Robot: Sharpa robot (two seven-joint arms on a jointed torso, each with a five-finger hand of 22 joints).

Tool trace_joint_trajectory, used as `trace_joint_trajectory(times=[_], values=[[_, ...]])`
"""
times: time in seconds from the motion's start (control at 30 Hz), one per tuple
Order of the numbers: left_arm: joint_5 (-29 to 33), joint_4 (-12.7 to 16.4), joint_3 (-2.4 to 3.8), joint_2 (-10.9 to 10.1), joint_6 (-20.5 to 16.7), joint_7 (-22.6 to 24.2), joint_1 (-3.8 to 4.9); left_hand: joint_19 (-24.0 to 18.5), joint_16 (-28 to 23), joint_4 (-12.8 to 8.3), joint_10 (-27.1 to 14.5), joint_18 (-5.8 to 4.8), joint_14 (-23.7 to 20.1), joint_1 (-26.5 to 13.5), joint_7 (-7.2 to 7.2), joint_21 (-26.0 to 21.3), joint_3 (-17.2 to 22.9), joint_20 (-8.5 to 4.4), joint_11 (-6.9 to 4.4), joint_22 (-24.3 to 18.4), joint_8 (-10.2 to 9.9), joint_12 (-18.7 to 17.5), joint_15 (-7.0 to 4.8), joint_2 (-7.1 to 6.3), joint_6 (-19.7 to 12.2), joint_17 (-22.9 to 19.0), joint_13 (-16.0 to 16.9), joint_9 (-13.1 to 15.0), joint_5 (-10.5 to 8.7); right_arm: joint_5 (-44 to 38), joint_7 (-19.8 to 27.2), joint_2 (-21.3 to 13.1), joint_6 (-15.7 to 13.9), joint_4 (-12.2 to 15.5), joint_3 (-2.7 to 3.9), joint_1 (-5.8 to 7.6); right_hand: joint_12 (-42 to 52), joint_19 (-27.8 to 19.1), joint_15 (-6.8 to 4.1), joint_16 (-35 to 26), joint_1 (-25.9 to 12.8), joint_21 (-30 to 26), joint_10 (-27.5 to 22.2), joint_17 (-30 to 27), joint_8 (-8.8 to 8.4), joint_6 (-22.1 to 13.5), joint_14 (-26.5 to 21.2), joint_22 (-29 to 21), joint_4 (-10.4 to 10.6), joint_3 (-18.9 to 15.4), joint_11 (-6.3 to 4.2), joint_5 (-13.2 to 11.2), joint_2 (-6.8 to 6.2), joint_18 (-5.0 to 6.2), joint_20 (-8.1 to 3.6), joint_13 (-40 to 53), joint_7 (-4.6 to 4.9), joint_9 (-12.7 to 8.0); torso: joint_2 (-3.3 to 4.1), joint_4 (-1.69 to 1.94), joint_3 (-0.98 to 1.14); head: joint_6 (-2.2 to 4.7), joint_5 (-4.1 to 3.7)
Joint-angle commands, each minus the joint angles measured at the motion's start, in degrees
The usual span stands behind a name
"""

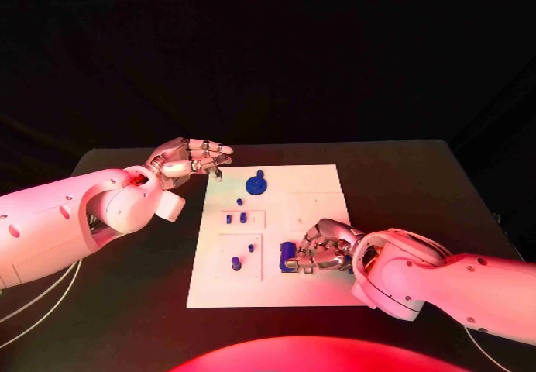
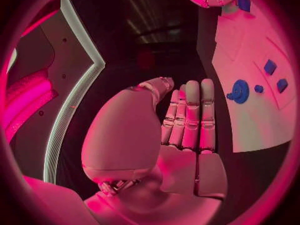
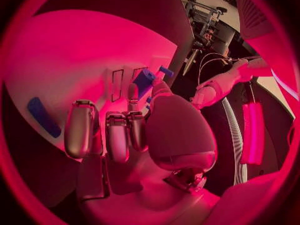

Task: Assemble the parts on the task board

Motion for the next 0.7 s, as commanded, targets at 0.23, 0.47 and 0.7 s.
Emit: trace_joint_trajectory(times=[0.23,0.47,0.7], values=[[0.01,0.06,0.02,-0.06,1.19,0.0,0.02,0.13,-0.27,-0.27,-0.2,0.79,0.01,0.05,0.27,-0.15,0.03,0.15,0.02,-0.01,0.22,0.23,0.07,0.57,-0.26,-0.03,-0.08,-0.09,0.27,-0.05,0.07,-0.52,1.25,0.03,-0.13,-0.13,-0.03,2.28,-0.63,0.07,2.3,-0.04,3.76,12.27,-0.6,0.11,5.42,11.21,-0.15,1.14,-0.33,1.28,-0.51,-0.59,-0.51,11.49,-0.28,-0.29,-0.02,0.05,0.01,0.07,0.04],[0.01,0.09,0.01,-0.18,1.2,-0.03,0.02,0.13,-0.27,-0.27,-0.2,0.79,0.01,0.05,0.27,-0.15,0.03,0.15,0.02,-0.01,0.22,0.23,0.07,0.57,-0.26,-0.03,-0.08,-0.09,0.27,0.68,0.48,-1.15,1.78,0.49,-0.13,-0.13,-0.03,2.27,-0.68,0.06,3.67,-0.06,3.77,12.26,-0.87,0.29,5.41,11.21,-0.01,2.44,-0.38,0.07,-1.09,-0.59,-0.57,11.52,-0.32,-0.51,-0.02,-0.07,0.02,0.07,0.16],[0.01,0.11,0.01,-0.23,1.21,-0.04,0.02,0.13,-0.27,-0.27,-0.2,0.79,0.01,0.05,0.27,-0.15,0.03,0.15,0.02,-0.01,0.22,0.23,0.07,0.57,-0.26,-0.03,-0.08,-0.09,0.27,0.99,0.6,-1.55,2.15,0.7,-0.13,-0.14,-0.03,2.27,-0.68,0.06,3.74,-0.03,3.78,12.25,-0.92,0.31,5.41,11.21,0.02,2.59,-0.37,-0.12,-1.32,-0.59,-0.57,11.53,-0.3,-0.55,0.01,-0.03,0.07,0.09,0.21]])
